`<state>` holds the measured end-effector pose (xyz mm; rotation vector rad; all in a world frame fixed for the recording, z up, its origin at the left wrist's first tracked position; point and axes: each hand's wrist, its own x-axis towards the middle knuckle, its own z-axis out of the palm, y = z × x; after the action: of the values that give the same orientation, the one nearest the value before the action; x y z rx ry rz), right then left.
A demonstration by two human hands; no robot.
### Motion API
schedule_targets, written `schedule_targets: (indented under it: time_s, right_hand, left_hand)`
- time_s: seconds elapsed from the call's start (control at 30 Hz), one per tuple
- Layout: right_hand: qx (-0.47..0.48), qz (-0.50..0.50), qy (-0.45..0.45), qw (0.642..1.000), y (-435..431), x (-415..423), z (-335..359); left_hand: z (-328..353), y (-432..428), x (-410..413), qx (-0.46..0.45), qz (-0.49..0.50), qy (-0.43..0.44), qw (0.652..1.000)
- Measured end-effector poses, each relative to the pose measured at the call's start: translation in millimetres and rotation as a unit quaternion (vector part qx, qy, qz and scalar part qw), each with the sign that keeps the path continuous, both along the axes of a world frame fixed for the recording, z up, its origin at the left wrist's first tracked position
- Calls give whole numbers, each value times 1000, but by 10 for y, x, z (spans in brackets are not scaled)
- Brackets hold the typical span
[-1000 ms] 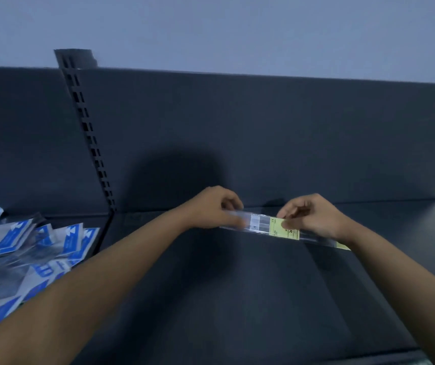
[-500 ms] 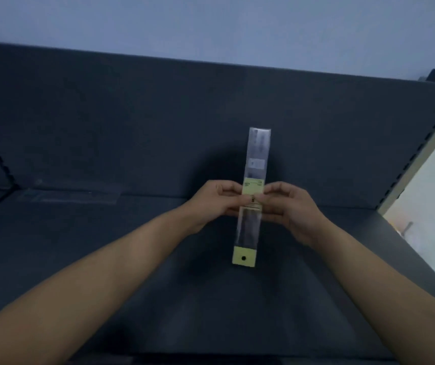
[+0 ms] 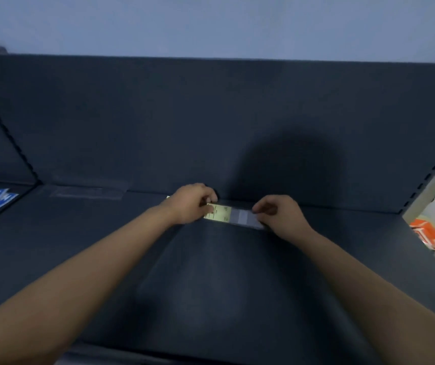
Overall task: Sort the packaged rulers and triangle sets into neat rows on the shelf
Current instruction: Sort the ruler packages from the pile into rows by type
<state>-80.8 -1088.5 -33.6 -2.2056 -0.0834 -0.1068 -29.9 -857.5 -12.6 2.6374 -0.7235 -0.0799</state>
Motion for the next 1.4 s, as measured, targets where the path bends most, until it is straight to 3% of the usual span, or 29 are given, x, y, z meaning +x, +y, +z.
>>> schedule_targets:
  time_s: [0.1,0.2,0.33,0.57,0.77,0.87,1.17,1.4]
  right_hand:
    - [-68,-19,-39,997,80,111,-102]
    - [-220,16,-82,972,140,132,-124]
    - [-305,70,-74,947,209,27,-87]
    - [-391,66,-75,915,335,15,-139]
    - [-385,70,-123,912,817,46,-71]
    - [-372,87,-131,915,1284,21,11]
    - [-343,131,-181,912,3320,-256,258]
    - [-317,168,-158,920,4953,-431,432]
  left_hand:
    - [-190,11,-68,50,0,-104,993]
    - [-313,40,-127,118,-18,-150,981]
    - [-343,54,-125,104,-1,-110,988]
    - [-363,113,-209,101,23,-102,989]
    - [-207,607,-406,167,122,-144,968]
    - [-100,1114,-580,177,189,-125,958]
    - [120,3312,-1114,228,326,-87,913]
    - [341,4983,-1410,185,362,-132,904]
